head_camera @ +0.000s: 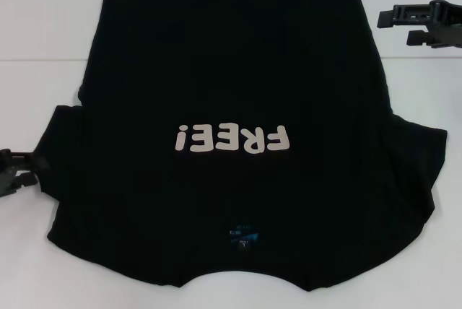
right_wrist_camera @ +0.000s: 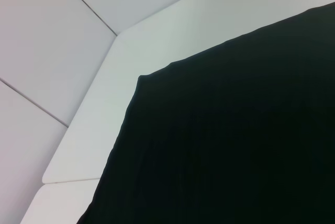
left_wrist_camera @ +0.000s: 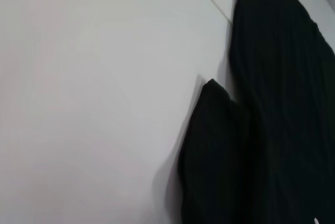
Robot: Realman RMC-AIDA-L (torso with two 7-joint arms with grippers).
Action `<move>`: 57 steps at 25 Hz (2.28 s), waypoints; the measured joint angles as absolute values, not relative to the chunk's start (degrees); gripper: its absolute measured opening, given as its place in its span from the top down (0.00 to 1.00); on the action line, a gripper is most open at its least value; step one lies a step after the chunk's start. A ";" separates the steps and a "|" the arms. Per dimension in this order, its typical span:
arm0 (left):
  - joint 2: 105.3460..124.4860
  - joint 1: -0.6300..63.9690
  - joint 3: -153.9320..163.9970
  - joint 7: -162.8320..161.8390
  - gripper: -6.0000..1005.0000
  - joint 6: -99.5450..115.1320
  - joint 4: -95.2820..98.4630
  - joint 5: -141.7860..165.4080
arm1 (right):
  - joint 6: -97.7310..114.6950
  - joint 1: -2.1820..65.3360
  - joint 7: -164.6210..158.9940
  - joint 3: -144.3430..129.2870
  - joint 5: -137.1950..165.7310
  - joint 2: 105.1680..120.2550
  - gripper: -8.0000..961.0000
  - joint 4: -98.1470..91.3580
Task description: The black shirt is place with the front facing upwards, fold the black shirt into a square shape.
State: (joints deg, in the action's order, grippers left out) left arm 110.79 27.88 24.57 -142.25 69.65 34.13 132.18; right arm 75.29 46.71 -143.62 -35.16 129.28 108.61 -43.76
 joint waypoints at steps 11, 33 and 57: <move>110.74 29.06 27.03 -142.32 0.60 66.78 32.39 132.44 | 75.13 46.40 -143.61 -35.15 129.28 108.55 0.02 -43.76; 111.04 29.14 26.73 -142.80 0.99 67.58 35.20 134.35 | 75.34 45.94 -143.61 -34.15 129.10 108.30 0.03 -43.59; 111.04 25.64 19.61 -145.30 0.99 65.42 38.25 136.17 | 75.13 45.99 -144.25 -34.10 129.12 108.29 0.05 -43.49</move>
State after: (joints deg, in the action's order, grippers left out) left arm 111.04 25.64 19.61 -145.30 65.42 38.25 136.17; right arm 75.13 45.99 -144.25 -34.10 129.12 108.29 -43.49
